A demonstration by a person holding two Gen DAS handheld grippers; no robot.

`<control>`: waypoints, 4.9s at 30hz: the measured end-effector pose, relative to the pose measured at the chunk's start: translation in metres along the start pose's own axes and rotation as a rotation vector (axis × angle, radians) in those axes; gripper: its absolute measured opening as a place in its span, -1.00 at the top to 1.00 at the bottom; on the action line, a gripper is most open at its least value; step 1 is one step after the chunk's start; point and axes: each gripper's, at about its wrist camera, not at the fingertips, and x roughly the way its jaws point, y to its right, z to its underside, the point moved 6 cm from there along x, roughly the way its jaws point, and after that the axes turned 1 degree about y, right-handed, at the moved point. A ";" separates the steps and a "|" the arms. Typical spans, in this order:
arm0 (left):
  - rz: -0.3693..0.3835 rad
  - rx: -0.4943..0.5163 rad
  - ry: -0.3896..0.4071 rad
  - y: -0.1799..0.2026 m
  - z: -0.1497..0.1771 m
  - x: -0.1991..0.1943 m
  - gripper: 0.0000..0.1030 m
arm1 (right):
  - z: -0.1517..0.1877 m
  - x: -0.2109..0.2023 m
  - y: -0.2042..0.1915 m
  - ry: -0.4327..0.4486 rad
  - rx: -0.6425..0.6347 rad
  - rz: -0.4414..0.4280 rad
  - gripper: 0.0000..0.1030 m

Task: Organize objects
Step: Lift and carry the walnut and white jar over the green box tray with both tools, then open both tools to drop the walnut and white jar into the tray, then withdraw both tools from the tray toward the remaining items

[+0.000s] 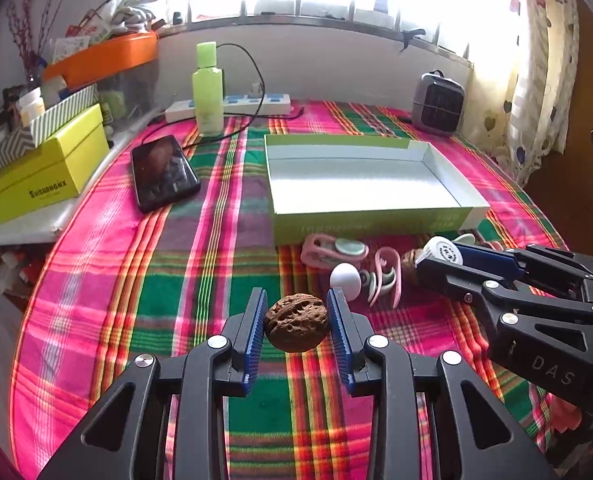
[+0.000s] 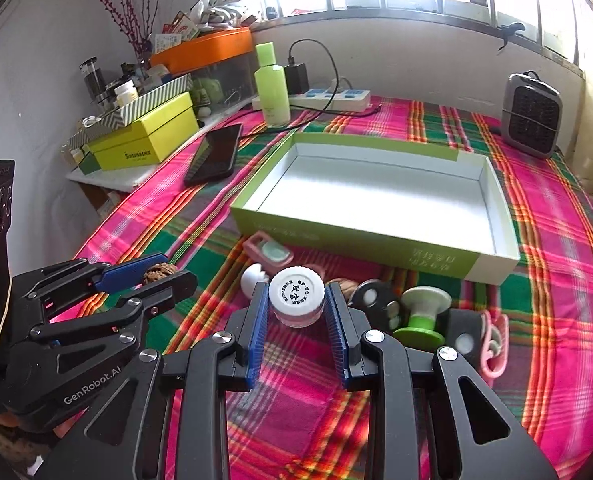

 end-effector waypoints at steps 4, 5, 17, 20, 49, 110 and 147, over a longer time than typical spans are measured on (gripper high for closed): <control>-0.009 0.011 0.010 0.004 -0.011 0.006 0.43 | -0.011 -0.001 0.013 0.018 0.018 0.014 0.43; -0.007 0.010 0.009 0.004 -0.014 0.009 0.43 | -0.013 -0.001 0.016 0.021 0.022 0.020 0.43; -0.032 0.053 0.038 0.015 -0.049 0.032 0.43 | -0.036 0.015 0.046 0.022 0.064 0.054 0.43; -0.028 0.059 0.040 0.017 -0.057 0.039 0.43 | -0.040 0.021 0.052 0.015 0.068 0.059 0.43; -0.003 0.049 -0.043 0.013 -0.104 0.122 0.43 | -0.088 0.093 0.095 -0.058 0.071 0.117 0.43; -0.029 0.069 -0.116 0.013 -0.112 0.137 0.07 | -0.089 0.098 0.108 -0.116 0.131 0.140 0.05; 0.079 -0.032 -0.015 0.003 -0.021 0.026 0.06 | 0.007 -0.028 0.089 0.045 0.147 0.181 0.05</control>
